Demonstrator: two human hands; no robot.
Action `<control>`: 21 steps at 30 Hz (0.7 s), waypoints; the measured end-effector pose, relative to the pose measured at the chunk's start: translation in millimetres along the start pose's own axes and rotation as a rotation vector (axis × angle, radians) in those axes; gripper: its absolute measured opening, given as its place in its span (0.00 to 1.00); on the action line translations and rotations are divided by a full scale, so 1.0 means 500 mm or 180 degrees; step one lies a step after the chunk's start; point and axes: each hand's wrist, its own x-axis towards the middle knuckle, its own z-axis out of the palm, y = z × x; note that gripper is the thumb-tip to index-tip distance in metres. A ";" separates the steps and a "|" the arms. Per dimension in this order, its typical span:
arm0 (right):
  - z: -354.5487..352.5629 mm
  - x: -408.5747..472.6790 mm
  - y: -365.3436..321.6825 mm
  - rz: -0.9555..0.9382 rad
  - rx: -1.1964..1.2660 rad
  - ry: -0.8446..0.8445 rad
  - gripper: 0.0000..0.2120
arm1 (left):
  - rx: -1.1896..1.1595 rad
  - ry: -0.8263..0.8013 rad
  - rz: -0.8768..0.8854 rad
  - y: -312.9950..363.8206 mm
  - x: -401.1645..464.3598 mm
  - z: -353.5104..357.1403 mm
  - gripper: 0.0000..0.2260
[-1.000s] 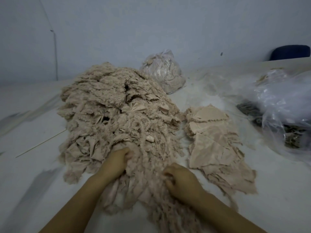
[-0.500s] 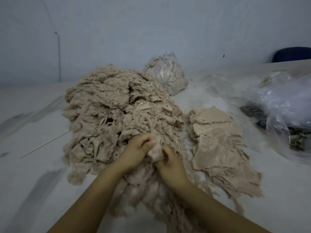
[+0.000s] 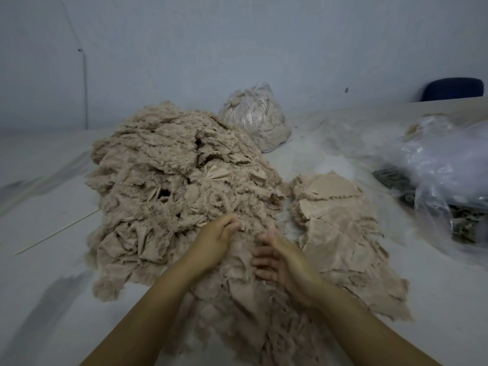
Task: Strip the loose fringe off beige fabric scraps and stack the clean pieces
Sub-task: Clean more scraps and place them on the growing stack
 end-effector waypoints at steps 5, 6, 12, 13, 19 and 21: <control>0.032 0.017 0.002 0.0218 -0.0768 0.0323 0.23 | -0.0165 0.0124 0.0032 0.010 0.004 0.019 0.10; 0.034 0.023 0.004 0.0246 -0.1051 0.0506 0.23 | -0.0114 0.0107 -0.0038 0.002 0.003 0.015 0.08; 0.046 0.032 0.024 -0.0336 -0.2265 0.0698 0.08 | 0.0476 -0.0936 -0.0796 -0.032 -0.017 -0.012 0.22; 0.045 0.031 0.024 -0.0510 -0.2104 0.0848 0.08 | 0.0534 -0.1144 -0.0807 -0.028 -0.020 -0.018 0.22; 0.003 0.018 -0.001 -0.0925 -0.0882 0.1355 0.16 | 0.0357 -0.0975 -0.0629 -0.038 -0.017 -0.047 0.19; 0.001 0.014 0.000 -0.0902 -0.0960 0.1162 0.17 | 0.0152 -0.0998 -0.0442 -0.023 -0.014 -0.041 0.17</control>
